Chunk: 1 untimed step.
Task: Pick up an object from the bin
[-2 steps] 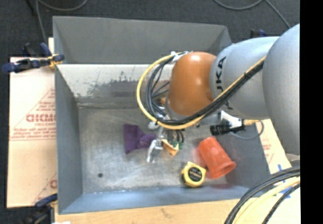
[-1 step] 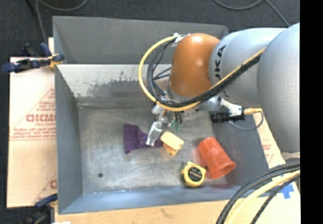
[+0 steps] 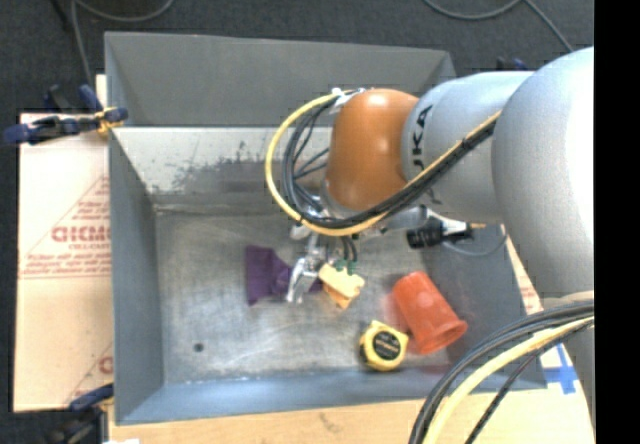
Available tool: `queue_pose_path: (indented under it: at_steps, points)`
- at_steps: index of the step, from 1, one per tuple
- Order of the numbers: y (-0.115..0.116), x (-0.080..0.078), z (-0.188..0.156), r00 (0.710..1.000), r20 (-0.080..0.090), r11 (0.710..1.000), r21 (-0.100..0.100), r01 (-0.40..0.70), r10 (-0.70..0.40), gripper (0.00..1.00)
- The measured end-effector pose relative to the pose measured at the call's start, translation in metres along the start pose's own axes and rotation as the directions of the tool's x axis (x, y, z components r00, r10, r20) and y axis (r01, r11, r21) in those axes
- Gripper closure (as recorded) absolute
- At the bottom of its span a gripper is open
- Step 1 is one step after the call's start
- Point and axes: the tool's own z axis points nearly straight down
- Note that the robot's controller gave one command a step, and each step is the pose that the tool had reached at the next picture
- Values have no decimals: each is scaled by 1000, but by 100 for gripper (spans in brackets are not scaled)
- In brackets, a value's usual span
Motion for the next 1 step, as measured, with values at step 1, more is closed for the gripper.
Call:
queue_pose_path:
  at_steps: [1]
  points:
    - [10,3,20,951,31,951,-14,-308,308,100]
